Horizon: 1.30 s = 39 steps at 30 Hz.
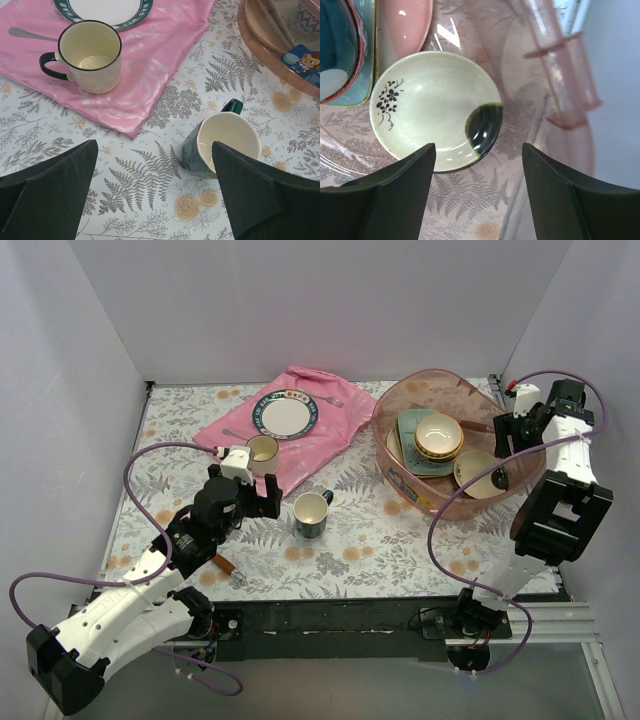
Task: Place the mixed dishes into the plastic bin
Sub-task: Place the plate in the plastic bin.
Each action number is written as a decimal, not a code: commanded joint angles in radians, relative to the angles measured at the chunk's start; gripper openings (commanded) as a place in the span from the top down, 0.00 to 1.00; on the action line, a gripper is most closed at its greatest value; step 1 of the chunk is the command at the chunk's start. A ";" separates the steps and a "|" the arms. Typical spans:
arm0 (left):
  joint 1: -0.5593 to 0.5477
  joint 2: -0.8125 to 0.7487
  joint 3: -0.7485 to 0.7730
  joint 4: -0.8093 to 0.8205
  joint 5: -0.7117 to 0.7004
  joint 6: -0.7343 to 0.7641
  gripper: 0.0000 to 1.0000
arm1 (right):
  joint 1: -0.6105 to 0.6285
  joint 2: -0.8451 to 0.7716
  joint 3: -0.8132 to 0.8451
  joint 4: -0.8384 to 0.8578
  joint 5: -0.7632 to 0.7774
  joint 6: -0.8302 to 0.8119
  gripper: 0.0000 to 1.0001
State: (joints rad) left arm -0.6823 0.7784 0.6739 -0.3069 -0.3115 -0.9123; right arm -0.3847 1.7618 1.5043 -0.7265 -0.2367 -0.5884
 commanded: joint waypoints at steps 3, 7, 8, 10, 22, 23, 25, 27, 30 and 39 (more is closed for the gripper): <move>0.006 -0.007 -0.013 0.011 0.028 0.015 0.02 | -0.013 -0.110 -0.013 0.038 -0.056 -0.021 0.22; 0.006 -0.010 -0.013 0.018 0.051 0.015 0.02 | -0.011 -0.168 -0.029 0.026 -0.144 -0.028 0.22; 0.006 -0.011 -0.014 0.020 0.055 0.013 0.02 | -0.011 -0.183 -0.048 0.022 -0.171 -0.027 0.23; 0.006 -0.014 -0.014 0.023 0.069 0.012 0.02 | -0.011 -0.246 -0.081 0.019 -0.271 -0.004 0.23; 0.006 -0.037 -0.023 0.037 0.164 -0.098 0.02 | -0.011 -0.685 -0.458 0.326 -0.633 0.280 0.23; 0.006 -0.042 -0.022 0.029 0.181 -0.144 0.02 | -0.011 -0.728 -0.486 0.360 -0.654 0.301 0.23; 0.006 -0.057 -0.016 0.012 0.207 -0.200 0.02 | -0.011 -0.763 -0.576 0.450 -0.717 0.369 0.23; 0.006 -0.076 -0.016 0.008 0.258 -0.264 0.02 | -0.011 -0.809 -0.636 0.515 -0.789 0.407 0.23; 0.006 -0.111 -0.022 0.014 0.310 -0.344 0.02 | -0.011 -0.852 -0.739 0.640 -0.861 0.473 0.22; 0.006 -0.111 -0.042 0.089 0.408 -0.494 0.02 | -0.013 -0.953 -0.978 0.820 -0.972 0.498 0.18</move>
State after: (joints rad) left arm -0.6823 0.6533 0.6426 -0.2569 0.0372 -1.3289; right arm -0.3973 0.8501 0.5793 -0.0387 -1.1221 -0.0994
